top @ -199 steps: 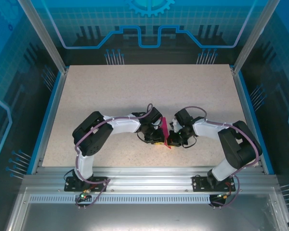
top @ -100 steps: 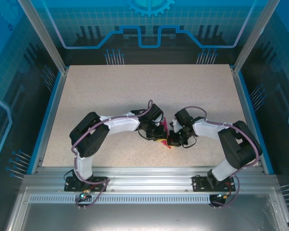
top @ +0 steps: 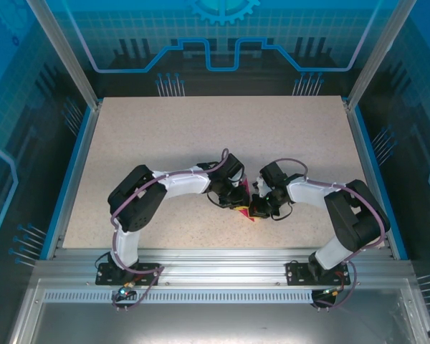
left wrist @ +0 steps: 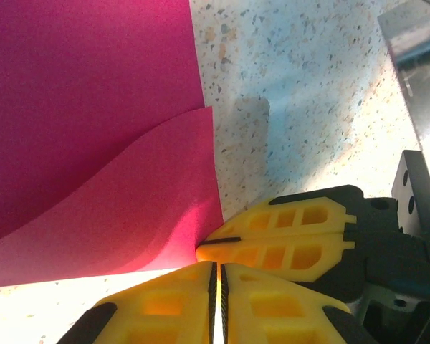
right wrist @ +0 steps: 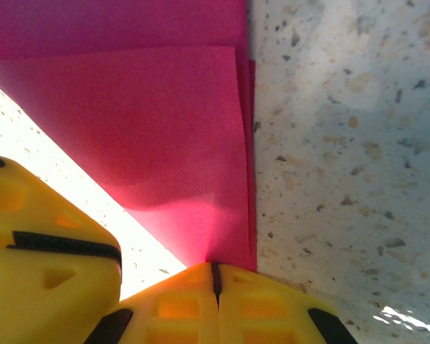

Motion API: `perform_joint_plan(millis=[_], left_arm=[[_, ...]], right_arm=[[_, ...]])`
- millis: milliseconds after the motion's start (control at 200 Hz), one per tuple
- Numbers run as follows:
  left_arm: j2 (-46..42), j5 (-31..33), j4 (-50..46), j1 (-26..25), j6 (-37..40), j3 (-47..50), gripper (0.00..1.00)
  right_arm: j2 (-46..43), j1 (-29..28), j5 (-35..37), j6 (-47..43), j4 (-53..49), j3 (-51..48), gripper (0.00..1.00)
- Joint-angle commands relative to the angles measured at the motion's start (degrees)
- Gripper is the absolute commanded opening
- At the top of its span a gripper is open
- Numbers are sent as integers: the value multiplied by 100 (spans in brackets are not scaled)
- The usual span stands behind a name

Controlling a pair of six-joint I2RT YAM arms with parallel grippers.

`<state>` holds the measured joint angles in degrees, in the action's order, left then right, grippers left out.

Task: Fold a paper plane with a square sheet of paper (fold left side to right side)
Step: Third fold the triangle at the center of the table.

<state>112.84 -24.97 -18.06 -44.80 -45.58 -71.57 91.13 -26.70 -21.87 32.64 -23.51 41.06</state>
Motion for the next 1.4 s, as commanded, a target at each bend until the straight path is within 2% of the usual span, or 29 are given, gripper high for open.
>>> perform_joint_plan(millis=[0, 195, 675, 1396], left_arm=[[287, 180, -147, -8, -6, 217, 14], [-66, 133, 30, 129, 5, 507, 15], [-666, -101, 247, 129, -34, 469, 17], [271, 19, 213, 134, 49, 136, 16]], right_arm=[[327, -90, 683, -12, -620, -327, 4], [343, -90, 679, -17, -618, -326, 4], [322, -90, 660, -21, -619, -345, 4], [335, -90, 708, -23, -644, -353, 4]])
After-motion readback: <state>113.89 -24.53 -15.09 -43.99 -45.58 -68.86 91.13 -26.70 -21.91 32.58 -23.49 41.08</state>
